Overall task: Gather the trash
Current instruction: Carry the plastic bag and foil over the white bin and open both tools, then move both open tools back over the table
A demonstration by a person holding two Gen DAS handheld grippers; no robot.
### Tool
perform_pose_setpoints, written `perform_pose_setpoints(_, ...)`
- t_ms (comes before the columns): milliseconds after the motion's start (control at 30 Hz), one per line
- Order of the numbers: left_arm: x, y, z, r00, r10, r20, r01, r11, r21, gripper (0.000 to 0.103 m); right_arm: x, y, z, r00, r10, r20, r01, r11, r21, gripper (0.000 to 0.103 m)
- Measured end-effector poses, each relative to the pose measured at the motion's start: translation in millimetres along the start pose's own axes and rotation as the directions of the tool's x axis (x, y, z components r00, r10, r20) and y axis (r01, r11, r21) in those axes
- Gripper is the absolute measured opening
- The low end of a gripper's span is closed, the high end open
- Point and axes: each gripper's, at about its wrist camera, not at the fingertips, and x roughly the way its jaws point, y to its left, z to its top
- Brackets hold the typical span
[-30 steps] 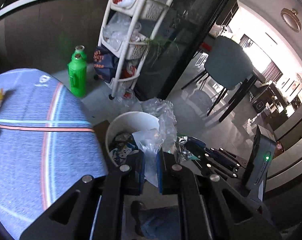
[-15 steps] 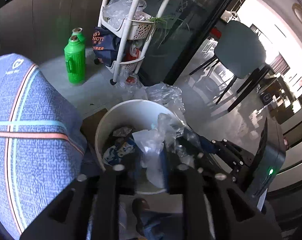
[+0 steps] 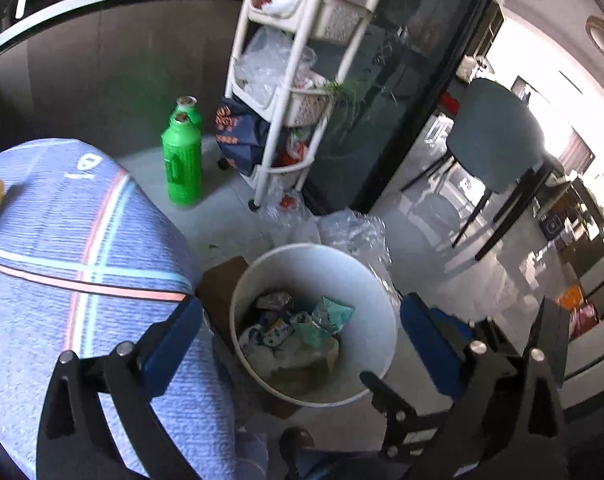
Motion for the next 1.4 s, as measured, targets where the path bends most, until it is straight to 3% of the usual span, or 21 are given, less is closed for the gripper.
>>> perform_pose_setpoints(300,-55,4,-8,0.999,-0.008,0.039,0.009,0.999,-0.048,0.099,-42,24,17,0.997,0.051,0.05,-0.052,0.999,0.015,0.094)
perform_pose_setpoints(567,-128,36,-32,0.993,0.054,0.105,-0.038,0.988,-0.151,0.099,-87,60,34,0.986,0.14,0.093,-0.14,0.99,-0.011,0.094)
perform_pose_setpoints(700,-166,73,-53,0.984,0.126,0.128,-0.092,0.967,-0.239,0.099,-98,84,38,0.976,0.2,0.091,-0.198,0.98,-0.033,0.094)
perform_pose_setpoints(867,-203,118,-79,0.96,0.252,0.119,-0.203,0.924,-0.324,0.099,-103,118,47,0.962,0.264,0.073,-0.26,0.964,-0.059,0.094)
perform_pose_setpoints(1067,-241,183,-109,0.925,0.366,0.098,-0.291,0.852,-0.435,0.099,-103,164,66,0.932,0.36,0.034,-0.358,0.933,-0.043,0.094)
perform_pose_setpoints(1200,-254,222,-117,0.916,0.385,0.112,-0.288,0.826,-0.485,0.099,-96,204,82,0.919,0.395,-0.003,-0.394,0.916,-0.079,0.094)
perform_pose_setpoints(1300,-254,244,-115,0.919,0.374,0.123,-0.269,0.826,-0.496,0.098,-85,235,93,0.908,0.417,-0.037,-0.418,0.902,-0.106,0.093)
perform_pose_setpoints(1400,-247,263,-111,0.919,0.381,0.106,-0.285,0.825,-0.488,0.09,-68,263,101,0.91,0.408,-0.078,-0.415,0.901,-0.125,0.09)
